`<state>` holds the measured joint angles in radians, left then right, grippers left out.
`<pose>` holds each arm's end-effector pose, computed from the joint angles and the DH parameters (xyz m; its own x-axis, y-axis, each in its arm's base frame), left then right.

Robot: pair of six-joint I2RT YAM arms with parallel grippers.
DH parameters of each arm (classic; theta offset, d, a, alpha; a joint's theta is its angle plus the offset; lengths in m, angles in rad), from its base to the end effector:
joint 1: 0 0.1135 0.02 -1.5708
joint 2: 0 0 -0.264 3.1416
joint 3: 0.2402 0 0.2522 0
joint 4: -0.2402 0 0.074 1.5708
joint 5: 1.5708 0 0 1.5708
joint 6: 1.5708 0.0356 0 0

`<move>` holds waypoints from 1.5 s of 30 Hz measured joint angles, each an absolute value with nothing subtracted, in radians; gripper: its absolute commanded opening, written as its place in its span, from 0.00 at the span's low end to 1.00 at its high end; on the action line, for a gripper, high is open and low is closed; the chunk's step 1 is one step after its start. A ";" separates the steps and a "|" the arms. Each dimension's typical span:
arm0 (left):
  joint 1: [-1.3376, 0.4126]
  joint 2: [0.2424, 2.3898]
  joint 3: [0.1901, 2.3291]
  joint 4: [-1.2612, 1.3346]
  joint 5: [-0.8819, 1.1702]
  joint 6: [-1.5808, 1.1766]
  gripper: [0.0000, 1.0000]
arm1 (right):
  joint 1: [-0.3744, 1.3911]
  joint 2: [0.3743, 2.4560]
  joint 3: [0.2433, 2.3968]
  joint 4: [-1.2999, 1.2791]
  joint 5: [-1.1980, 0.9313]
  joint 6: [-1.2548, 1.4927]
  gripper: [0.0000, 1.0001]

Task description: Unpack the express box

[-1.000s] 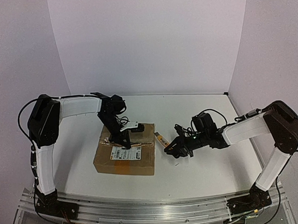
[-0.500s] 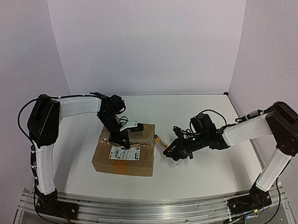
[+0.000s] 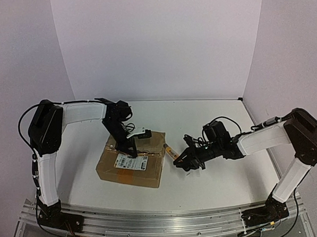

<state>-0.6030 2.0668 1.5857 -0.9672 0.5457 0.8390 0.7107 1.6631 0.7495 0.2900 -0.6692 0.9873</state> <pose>0.3217 -0.2439 0.1819 -0.1467 0.8731 -0.4649 0.9670 0.0276 -0.2533 0.2313 0.2282 0.1596 -0.9894 0.0120 -0.1449 -0.1228 0.4644 0.8771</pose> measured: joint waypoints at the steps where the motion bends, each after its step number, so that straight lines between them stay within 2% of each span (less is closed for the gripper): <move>1: -0.602 2.064 1.583 -0.967 0.546 0.835 0.00 | 0.714 1.662 0.747 0.292 -0.670 0.989 0.00; 15: -0.591 2.062 1.581 -0.975 0.569 0.859 0.01 | 0.768 1.633 0.703 0.287 -0.691 1.004 0.00; 16: -0.589 2.062 1.581 -0.979 0.574 0.880 0.04 | 0.768 1.636 0.706 0.284 -0.692 1.000 0.00; 21: -0.580 2.080 1.619 -1.052 0.573 0.969 0.35 | 0.768 1.667 0.745 0.264 -0.717 0.981 0.00; 25: -0.577 2.105 1.643 -1.088 0.570 0.998 0.45 | 0.760 1.680 0.759 0.256 -0.728 0.969 0.00; 27: -0.578 2.110 1.648 -1.103 0.573 1.008 0.40 | 0.756 1.682 0.760 0.253 -0.734 0.963 0.00; 30: -0.582 2.111 1.648 -1.111 0.570 1.020 0.06 | 0.754 1.691 0.769 0.245 -0.739 0.950 0.00; 31: -0.583 2.111 1.647 -1.108 0.566 1.020 0.01 | 0.753 1.697 0.777 0.241 -0.743 0.947 0.00; 37: -0.583 2.112 1.645 -1.110 0.555 0.995 0.00 | 0.751 1.715 0.801 0.233 -0.760 0.942 0.00; 45: -0.571 2.111 1.645 -1.066 0.577 0.820 0.00 | 0.739 1.707 0.801 0.231 -0.764 0.956 0.00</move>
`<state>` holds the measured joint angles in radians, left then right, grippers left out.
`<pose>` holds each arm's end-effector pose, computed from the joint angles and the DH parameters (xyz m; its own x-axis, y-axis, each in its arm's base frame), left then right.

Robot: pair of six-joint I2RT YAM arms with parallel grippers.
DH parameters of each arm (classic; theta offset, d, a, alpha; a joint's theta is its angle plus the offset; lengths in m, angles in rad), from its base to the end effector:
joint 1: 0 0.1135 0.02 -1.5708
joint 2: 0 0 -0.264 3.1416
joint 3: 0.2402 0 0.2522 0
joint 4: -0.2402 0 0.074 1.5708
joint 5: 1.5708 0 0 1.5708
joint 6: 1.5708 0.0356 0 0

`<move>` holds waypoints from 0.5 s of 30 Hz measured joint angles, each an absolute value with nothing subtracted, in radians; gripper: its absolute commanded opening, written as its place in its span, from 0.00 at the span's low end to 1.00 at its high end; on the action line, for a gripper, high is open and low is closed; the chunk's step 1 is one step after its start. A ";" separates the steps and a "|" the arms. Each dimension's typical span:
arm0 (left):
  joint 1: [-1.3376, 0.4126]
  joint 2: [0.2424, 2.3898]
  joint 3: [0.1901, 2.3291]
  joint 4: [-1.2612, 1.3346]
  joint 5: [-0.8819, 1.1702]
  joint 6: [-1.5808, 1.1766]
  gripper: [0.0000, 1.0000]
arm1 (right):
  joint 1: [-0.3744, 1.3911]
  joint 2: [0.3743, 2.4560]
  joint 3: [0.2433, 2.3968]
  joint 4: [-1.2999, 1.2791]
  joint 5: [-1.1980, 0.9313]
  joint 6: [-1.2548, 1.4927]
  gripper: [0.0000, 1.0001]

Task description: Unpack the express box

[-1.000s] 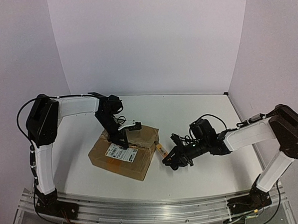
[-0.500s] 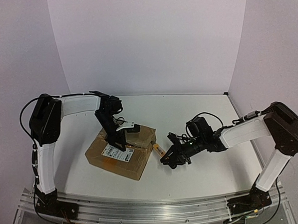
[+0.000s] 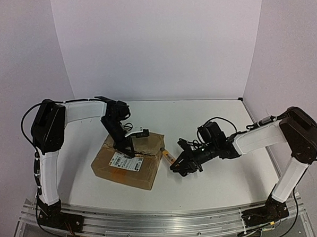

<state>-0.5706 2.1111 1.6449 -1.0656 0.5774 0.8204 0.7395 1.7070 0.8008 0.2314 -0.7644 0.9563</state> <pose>0.3309 -0.2355 0.1796 -0.2293 0.8754 -0.4255 0.9359 0.0782 -0.3434 0.2287 0.2419 0.1570 -0.9898 -0.1046 -0.0969 -0.1335 0.4415 0.8873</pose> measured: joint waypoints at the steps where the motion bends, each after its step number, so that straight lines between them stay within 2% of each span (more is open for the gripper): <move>1: -0.570 2.111 1.644 -1.054 0.580 0.800 0.00 | 0.737 1.705 0.800 0.231 -0.764 0.961 0.00; 9: -0.538 2.085 1.620 -0.812 0.561 0.648 0.00 | 0.767 1.641 0.773 0.270 -0.870 0.974 0.00; 15: -0.525 2.073 1.591 -0.730 0.555 0.640 0.00 | 0.775 1.636 0.744 0.288 -0.887 0.973 0.00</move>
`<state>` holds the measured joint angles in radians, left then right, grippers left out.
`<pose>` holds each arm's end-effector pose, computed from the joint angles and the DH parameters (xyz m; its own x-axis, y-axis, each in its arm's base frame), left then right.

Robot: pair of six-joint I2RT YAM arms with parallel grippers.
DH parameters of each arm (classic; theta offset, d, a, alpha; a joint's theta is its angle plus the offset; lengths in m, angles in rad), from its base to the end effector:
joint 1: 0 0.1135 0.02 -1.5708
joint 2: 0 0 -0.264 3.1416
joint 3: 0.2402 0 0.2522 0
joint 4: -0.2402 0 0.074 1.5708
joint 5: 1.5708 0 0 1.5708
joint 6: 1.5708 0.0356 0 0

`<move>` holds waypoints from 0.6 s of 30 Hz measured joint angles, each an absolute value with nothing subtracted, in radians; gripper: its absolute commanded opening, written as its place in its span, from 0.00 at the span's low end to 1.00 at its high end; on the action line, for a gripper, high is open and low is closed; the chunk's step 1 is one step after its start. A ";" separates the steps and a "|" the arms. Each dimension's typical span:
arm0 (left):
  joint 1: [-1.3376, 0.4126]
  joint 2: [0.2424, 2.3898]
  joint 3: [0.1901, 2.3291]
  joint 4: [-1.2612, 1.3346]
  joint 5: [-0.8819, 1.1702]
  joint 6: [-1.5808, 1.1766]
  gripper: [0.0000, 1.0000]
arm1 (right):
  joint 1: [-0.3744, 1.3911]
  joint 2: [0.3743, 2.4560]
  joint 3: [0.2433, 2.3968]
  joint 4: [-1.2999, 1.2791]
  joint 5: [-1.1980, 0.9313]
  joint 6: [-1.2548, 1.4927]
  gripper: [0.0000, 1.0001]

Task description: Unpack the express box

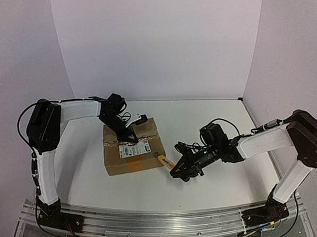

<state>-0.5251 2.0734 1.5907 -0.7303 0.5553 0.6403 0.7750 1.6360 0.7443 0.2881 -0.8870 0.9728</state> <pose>0.3614 -0.2310 0.1866 -0.3000 0.7605 -0.5759 0.9539 0.2349 -0.1868 0.2073 0.2417 0.1692 -0.9705 -0.2196 -0.0999 -0.1704 0.3309 0.9281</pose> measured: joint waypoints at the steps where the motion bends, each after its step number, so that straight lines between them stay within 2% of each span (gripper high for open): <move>1: -0.525 2.068 1.581 -0.727 0.558 0.655 0.00 | 0.768 1.636 0.741 0.288 -0.886 0.972 0.00; 8: -0.534 2.021 1.523 -0.759 0.573 0.801 0.00 | 0.651 1.642 0.784 0.238 -0.870 0.924 0.00; 18: -0.536 2.021 1.523 -0.759 0.577 0.826 0.00 | 0.638 1.768 0.877 0.219 -0.836 0.852 0.00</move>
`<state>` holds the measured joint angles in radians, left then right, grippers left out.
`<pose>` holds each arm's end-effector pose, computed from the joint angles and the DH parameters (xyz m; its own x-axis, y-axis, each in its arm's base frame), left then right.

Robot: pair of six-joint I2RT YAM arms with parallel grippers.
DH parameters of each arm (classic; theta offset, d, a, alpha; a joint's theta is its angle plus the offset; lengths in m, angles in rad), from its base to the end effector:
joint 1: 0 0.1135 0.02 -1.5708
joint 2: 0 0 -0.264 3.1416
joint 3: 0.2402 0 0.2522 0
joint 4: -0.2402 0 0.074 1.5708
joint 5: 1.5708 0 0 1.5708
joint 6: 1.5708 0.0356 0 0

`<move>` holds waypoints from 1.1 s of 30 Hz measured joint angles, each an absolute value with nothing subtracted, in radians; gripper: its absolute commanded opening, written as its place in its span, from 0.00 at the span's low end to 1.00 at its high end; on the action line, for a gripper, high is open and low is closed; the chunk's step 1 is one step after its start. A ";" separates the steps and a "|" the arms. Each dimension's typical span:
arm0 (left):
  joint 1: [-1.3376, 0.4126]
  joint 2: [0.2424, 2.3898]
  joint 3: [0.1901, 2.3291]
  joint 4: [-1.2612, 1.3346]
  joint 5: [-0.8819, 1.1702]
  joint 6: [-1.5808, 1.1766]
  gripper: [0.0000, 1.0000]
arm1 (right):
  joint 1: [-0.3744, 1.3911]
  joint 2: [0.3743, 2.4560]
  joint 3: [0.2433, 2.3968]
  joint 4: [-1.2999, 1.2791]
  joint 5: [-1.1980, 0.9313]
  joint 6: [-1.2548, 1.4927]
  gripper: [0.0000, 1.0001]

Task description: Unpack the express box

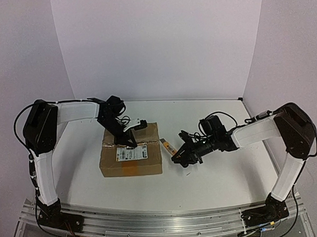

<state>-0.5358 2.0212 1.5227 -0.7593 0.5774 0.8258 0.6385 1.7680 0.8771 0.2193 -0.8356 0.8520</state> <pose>0.3432 -0.2264 0.1880 -0.1339 0.7958 -0.5905 0.9894 0.0732 -0.1257 0.2645 0.2292 0.1587 -0.9808 -0.0993 -0.1681 -0.1942 0.4059 0.8931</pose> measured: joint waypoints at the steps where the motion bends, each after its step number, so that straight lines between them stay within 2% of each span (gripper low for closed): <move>1: -0.536 2.021 1.523 -0.759 0.577 0.830 0.00 | 0.636 1.780 0.881 0.216 -0.831 0.847 0.00; 17: -0.538 2.021 1.523 -0.759 0.577 0.839 0.00 | 0.607 1.915 1.021 0.210 -0.819 0.800 0.00; 33: -0.538 2.021 1.522 -0.758 0.577 0.839 0.00 | 0.593 1.918 1.020 0.209 -0.801 0.802 0.00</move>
